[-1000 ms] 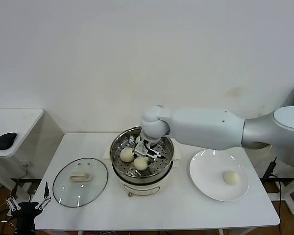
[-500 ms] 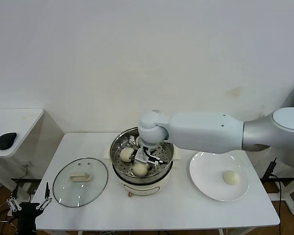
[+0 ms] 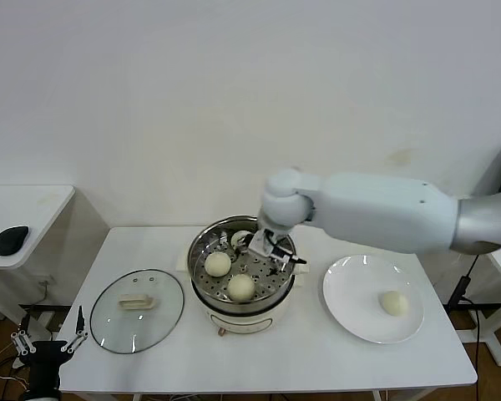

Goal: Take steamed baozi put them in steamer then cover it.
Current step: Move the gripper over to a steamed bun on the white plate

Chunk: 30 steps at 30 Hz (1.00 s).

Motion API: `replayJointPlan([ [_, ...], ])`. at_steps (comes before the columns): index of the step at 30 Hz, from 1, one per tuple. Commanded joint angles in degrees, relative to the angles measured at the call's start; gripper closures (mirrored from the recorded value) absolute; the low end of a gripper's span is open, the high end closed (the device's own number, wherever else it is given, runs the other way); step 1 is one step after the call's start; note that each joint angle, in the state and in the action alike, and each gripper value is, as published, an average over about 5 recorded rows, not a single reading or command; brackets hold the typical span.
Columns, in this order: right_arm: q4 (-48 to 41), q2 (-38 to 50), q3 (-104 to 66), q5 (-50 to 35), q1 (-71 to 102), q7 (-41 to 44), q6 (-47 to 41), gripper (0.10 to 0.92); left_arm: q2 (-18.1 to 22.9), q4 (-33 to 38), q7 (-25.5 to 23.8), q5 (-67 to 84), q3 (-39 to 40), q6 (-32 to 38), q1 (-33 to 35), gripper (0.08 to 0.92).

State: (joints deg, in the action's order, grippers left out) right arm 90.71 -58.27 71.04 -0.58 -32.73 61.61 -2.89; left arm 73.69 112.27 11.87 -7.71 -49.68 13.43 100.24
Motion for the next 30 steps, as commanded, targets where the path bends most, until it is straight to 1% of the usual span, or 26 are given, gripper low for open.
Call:
replayJointPlan([
  [1, 5.3, 16.8, -5.8, -4.7, -0.6, 0.0, -14.6, 0.203, -1.2, -0.2, -0.2, -0.2, 0.7, -0.1, -0.3, 0.177],
  [4, 7.1, 23.1, -6.8, -2.4, 1.6, 0.7, -15.3, 0.203, -1.3, 0.1, -0.4, -0.3, 1.2, -0.4, -0.7, 0.177],
  [7, 7.5, 28.8, -7.9, 1.9, 5.4, 2.0, -13.5, 0.203, -1.3, 0.4, -0.6, -0.4, 1.7, -0.7, -0.8, 0.177],
  [11, 6.4, 33.5, -11.1, 5.8, 11.5, 3.2, -10.0, 0.203, -1.4, 0.4, -0.6, -0.5, 2.0, -0.7, -0.6, 0.177],
  [14, 4.9, 35.7, -17.4, 7.7, 18.5, 3.8, -7.2, 0.203, -1.3, 0.5, -0.6, -0.6, 2.0, -0.7, -0.4, 0.177],
  [21, 0.9, 37.7, -35.5, 12.2, 39.5, 4.7, -3.2, 0.203, -1.0, 0.6, -0.4, -0.9, 1.8, -0.5, 0.7, 0.177],
  [24, -1.8, 37.3, -40.5, 14.1, 44.5, 4.6, -2.1, 0.203, -0.9, 0.5, -0.3, -1.0, 1.7, -0.4, 1.1, 0.177],
  [30, -7.9, 34.3, -45.1, 15.8, 50.5, 3.9, -1.1, 0.203, -0.6, 0.8, -0.2, -1.3, 1.4, -0.3, 2.0, 0.177],
])
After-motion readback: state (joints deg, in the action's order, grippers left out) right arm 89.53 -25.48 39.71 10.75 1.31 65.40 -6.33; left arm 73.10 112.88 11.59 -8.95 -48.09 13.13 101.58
